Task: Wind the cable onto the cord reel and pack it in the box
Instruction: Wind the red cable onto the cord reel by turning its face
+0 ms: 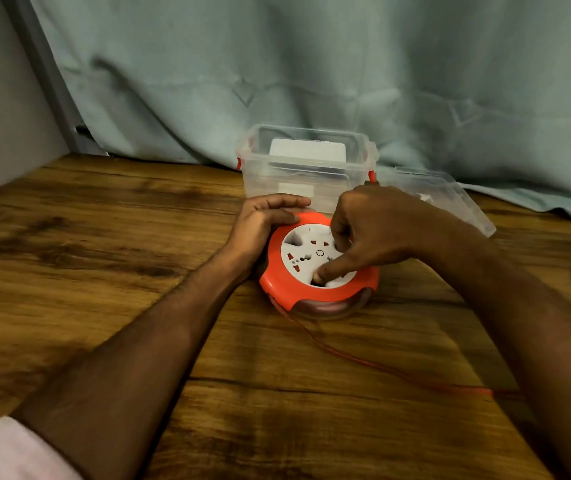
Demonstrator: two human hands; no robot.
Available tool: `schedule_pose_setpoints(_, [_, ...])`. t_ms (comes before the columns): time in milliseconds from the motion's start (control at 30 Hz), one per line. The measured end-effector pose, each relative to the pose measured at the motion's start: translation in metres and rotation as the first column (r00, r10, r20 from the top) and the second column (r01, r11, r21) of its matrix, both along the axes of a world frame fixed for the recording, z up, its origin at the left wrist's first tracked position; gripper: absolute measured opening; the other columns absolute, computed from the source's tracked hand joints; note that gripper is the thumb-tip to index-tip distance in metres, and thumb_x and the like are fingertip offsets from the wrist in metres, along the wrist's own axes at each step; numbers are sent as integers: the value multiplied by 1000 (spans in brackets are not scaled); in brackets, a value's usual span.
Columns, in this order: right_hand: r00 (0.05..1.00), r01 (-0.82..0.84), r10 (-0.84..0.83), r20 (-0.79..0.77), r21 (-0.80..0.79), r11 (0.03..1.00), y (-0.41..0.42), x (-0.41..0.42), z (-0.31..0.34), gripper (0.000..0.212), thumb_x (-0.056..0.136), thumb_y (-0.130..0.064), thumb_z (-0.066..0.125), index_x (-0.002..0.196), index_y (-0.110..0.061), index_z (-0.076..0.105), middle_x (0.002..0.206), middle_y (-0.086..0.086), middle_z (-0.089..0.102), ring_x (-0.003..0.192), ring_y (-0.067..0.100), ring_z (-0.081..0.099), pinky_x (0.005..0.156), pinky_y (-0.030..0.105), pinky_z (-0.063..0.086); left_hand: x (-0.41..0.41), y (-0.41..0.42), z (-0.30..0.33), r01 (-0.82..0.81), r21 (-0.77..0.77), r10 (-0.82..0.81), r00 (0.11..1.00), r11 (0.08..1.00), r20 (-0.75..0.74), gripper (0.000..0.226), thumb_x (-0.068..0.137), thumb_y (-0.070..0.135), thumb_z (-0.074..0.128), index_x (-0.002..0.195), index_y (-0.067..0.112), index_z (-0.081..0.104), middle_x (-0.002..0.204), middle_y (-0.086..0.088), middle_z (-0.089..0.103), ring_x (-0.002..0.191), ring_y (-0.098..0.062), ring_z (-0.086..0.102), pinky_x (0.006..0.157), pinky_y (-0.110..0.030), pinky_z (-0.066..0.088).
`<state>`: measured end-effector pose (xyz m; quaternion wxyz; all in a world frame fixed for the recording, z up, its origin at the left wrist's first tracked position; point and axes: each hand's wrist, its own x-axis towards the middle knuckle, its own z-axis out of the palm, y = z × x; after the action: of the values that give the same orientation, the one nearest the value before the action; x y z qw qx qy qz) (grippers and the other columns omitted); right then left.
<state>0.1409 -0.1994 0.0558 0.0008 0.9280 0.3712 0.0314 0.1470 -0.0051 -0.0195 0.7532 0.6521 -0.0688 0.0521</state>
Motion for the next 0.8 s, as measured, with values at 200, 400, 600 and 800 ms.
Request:
schedule_pose_setpoints(200, [1000, 24, -24, 12, -37, 999, 11, -7, -6, 57, 66, -87, 59, 64, -32, 44, 75, -10, 54, 74, 12, 57, 65, 33, 49, -3, 0, 2, 14, -18, -14, 1000, 1000, 4, 38, 84, -12, 51, 118, -8, 66, 111, -35, 67, 92, -37, 66, 77, -35, 59])
schedule_pose_setpoints(400, [994, 59, -57, 93, -22, 998, 19, -13, -12, 56, 69, -88, 35, 60, -32, 35, 64, -10, 44, 61, 11, 50, 62, 33, 45, -1, -2, 2, -32, -45, 31, 999, 998, -4, 34, 83, -14, 51, 114, -10, 67, 100, -26, 68, 90, -36, 65, 76, -33, 57])
schedule_pose_setpoints(600, [968, 31, -24, 248, -23, 999, 15, -14, -4, 47, 82, -73, 56, 65, -30, 50, 67, -12, 51, 67, 11, 50, 66, 31, 40, 0, -4, 0, -123, 15, 123, 992, 992, 34, 30, 85, -14, 51, 110, -13, 68, 110, -35, 68, 94, -39, 65, 85, -42, 56])
schedule_pose_setpoints(800, [994, -82, 80, -73, -19, 996, 9, -14, 10, 40, 73, -17, 75, 102, -43, 65, 88, -25, 48, 78, -7, 47, 64, 27, 43, 3, -3, -1, -127, 31, 126, 992, 991, 20, 31, 82, -14, 51, 107, -15, 68, 108, -38, 67, 96, -43, 66, 92, -49, 53])
